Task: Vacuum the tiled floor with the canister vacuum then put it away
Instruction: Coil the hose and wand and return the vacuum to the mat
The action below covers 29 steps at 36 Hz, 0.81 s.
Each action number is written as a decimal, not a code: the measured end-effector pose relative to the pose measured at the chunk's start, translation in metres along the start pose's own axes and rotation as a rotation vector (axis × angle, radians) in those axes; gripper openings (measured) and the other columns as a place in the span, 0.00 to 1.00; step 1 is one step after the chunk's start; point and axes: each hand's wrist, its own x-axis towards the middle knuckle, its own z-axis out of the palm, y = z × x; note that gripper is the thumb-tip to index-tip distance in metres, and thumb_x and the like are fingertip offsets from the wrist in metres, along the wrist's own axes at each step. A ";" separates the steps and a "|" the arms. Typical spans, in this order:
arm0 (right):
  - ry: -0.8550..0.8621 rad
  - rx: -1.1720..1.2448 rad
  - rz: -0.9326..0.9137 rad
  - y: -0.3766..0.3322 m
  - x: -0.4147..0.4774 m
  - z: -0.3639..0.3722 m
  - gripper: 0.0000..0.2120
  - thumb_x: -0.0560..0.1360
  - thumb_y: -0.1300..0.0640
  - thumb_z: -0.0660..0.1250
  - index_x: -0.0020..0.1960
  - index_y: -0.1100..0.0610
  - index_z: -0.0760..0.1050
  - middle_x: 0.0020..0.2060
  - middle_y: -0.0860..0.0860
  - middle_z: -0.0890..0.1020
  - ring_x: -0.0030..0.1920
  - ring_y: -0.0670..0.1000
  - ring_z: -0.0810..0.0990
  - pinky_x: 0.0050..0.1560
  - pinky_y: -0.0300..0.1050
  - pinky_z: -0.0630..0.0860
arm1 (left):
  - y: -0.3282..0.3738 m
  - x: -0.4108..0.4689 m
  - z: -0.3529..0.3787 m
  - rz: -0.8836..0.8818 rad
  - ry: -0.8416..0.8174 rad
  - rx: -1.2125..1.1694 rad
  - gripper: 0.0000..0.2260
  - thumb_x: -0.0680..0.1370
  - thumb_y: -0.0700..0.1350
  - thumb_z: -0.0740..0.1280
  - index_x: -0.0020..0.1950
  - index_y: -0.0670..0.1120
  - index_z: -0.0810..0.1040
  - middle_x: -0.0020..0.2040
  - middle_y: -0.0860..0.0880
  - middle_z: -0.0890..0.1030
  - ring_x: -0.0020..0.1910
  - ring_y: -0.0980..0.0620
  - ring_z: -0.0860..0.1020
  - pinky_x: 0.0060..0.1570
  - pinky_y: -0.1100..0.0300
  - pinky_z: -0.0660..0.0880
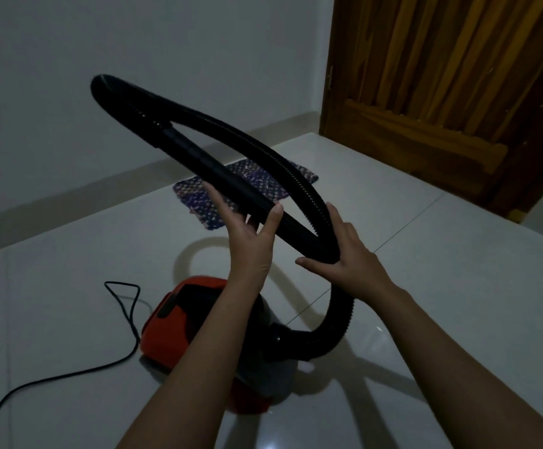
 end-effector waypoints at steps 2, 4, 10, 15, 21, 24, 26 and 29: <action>-0.101 0.042 0.006 0.003 0.007 -0.001 0.50 0.67 0.32 0.68 0.75 0.35 0.35 0.69 0.48 0.64 0.65 0.53 0.72 0.62 0.55 0.73 | -0.004 -0.003 -0.001 0.012 0.031 0.020 0.46 0.75 0.37 0.68 0.75 0.56 0.34 0.74 0.56 0.53 0.65 0.70 0.66 0.63 0.69 0.67; -0.202 0.124 0.032 0.005 0.013 -0.001 0.51 0.67 0.33 0.69 0.74 0.33 0.35 0.72 0.46 0.61 0.69 0.53 0.68 0.67 0.56 0.69 | -0.007 -0.004 -0.002 0.016 0.045 0.028 0.46 0.75 0.37 0.68 0.75 0.55 0.33 0.73 0.57 0.53 0.61 0.78 0.66 0.57 0.77 0.67; -0.215 0.183 0.062 0.005 0.023 0.006 0.51 0.66 0.33 0.70 0.75 0.34 0.37 0.72 0.47 0.62 0.70 0.51 0.66 0.68 0.53 0.68 | -0.013 0.003 -0.007 0.030 0.031 0.056 0.47 0.75 0.42 0.69 0.74 0.60 0.32 0.79 0.49 0.45 0.76 0.52 0.56 0.74 0.51 0.60; -0.069 0.089 0.016 0.009 0.023 0.015 0.47 0.68 0.33 0.68 0.76 0.35 0.42 0.67 0.46 0.69 0.64 0.49 0.72 0.58 0.47 0.72 | -0.014 0.008 -0.006 0.033 0.031 0.070 0.47 0.75 0.40 0.69 0.74 0.58 0.33 0.79 0.49 0.48 0.74 0.54 0.60 0.73 0.50 0.62; -0.063 0.108 -0.025 0.014 0.028 0.016 0.45 0.69 0.35 0.69 0.76 0.35 0.45 0.69 0.46 0.68 0.65 0.49 0.72 0.63 0.51 0.72 | -0.016 0.011 -0.009 0.001 0.033 0.060 0.46 0.75 0.41 0.69 0.74 0.61 0.36 0.75 0.44 0.60 0.69 0.52 0.70 0.68 0.55 0.69; -0.073 0.125 -0.032 0.015 0.029 0.017 0.45 0.67 0.34 0.69 0.75 0.33 0.44 0.69 0.46 0.68 0.65 0.49 0.71 0.64 0.52 0.72 | -0.018 0.011 -0.012 -0.014 0.032 0.046 0.44 0.76 0.37 0.68 0.75 0.58 0.37 0.68 0.55 0.68 0.60 0.64 0.75 0.58 0.69 0.73; -0.078 0.138 -0.035 0.015 0.030 0.017 0.46 0.66 0.32 0.68 0.74 0.31 0.44 0.69 0.47 0.68 0.65 0.50 0.72 0.64 0.55 0.72 | -0.017 0.010 -0.014 -0.036 0.023 0.032 0.44 0.76 0.36 0.67 0.75 0.58 0.38 0.67 0.50 0.71 0.58 0.61 0.77 0.54 0.71 0.75; -0.078 0.138 -0.038 0.016 0.031 0.018 0.45 0.67 0.34 0.69 0.74 0.30 0.44 0.69 0.47 0.68 0.66 0.51 0.71 0.64 0.56 0.72 | -0.016 0.011 -0.018 -0.067 0.017 -0.004 0.43 0.76 0.37 0.67 0.75 0.60 0.40 0.69 0.41 0.70 0.61 0.52 0.77 0.56 0.68 0.75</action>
